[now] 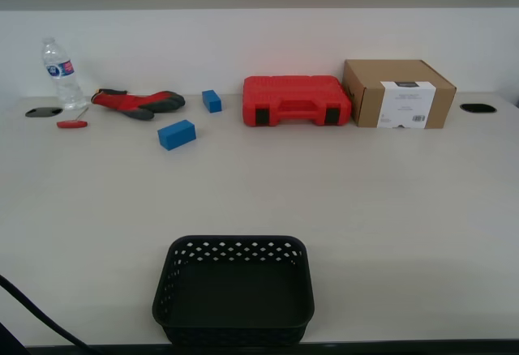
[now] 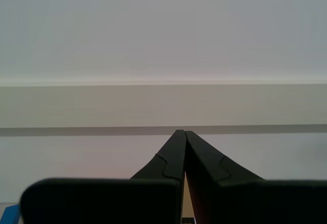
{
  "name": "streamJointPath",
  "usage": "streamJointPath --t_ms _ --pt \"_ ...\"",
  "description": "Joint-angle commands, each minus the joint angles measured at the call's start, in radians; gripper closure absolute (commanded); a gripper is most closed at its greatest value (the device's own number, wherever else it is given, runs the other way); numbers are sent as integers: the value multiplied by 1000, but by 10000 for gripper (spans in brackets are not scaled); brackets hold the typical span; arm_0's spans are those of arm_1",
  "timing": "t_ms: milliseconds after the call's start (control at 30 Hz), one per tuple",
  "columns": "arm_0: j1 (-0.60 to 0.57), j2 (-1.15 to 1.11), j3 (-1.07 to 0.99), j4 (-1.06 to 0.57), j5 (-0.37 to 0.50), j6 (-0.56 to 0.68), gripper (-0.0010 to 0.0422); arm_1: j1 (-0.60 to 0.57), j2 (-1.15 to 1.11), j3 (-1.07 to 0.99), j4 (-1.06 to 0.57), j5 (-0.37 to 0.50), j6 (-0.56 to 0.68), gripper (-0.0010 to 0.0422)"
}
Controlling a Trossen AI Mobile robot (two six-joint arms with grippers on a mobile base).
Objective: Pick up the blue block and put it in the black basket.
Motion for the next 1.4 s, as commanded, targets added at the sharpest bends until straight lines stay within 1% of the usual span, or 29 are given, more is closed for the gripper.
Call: streamJointPath --t_ms 33,1067,1200,1300,1400 --pt "0 0 1 2 0 0 413 0 0 0 4 0 1 413" --pt "0 0 1 2 0 0 413 0 0 0 4 0 1 413" --pt "0 0 1 2 0 0 413 0 6 0 25 10 0 413" --pt "0 0 1 2 0 0 413 0 69 0 32 11 18 413" --pt "0 0 1 3 0 0 413 0 219 0 13 27 23 413"
